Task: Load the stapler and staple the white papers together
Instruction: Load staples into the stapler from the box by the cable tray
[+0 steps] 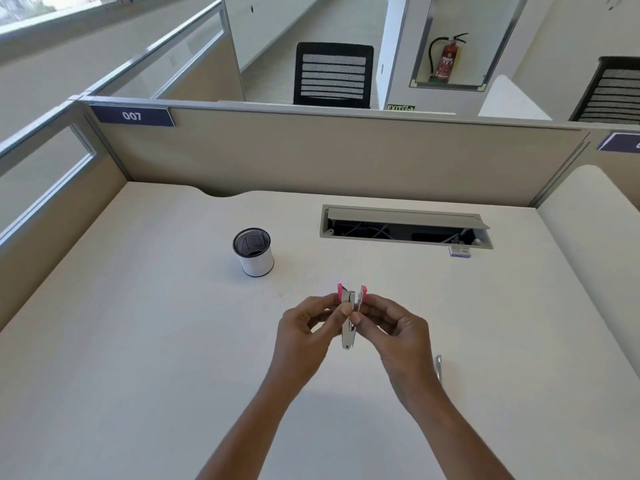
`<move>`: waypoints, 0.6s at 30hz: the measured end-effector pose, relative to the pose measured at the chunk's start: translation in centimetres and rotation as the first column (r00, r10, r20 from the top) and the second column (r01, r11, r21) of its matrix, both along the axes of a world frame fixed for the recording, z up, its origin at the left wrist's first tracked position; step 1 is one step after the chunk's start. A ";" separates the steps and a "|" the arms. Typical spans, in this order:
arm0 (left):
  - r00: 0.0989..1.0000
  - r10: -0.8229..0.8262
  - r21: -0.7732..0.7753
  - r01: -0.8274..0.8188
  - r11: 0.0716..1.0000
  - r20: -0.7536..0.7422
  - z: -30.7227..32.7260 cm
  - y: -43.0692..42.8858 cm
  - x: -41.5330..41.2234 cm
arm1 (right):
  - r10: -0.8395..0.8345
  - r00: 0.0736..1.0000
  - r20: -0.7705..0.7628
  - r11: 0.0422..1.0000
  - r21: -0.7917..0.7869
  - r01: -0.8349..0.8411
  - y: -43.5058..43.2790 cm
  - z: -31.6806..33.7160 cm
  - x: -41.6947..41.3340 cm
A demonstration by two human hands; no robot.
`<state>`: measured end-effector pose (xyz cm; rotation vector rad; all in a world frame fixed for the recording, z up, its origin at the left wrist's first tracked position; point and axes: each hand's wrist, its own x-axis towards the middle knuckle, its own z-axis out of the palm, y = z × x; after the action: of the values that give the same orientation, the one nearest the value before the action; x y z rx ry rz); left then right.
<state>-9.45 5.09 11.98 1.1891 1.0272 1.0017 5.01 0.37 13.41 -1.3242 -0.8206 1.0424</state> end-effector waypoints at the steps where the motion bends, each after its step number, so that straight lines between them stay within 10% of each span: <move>1: 1.000 -0.011 0.009 0.011 1.000 0.011 0.4 0.0 -0.1 | 0.024 1.000 0.008 1.000 0.002 -0.024 -0.1 0.4 0.1; 18: 0.999 -0.030 0.065 0.027 0.998 0.035 2.2 -1.4 -0.9 | 0.196 0.981 0.001 0.980 -0.030 -0.196 -0.5 2.7 0.7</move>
<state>-10.36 3.67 14.22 1.2305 0.9535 1.0368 5.70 -0.18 16.11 -1.2900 -0.9568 1.2107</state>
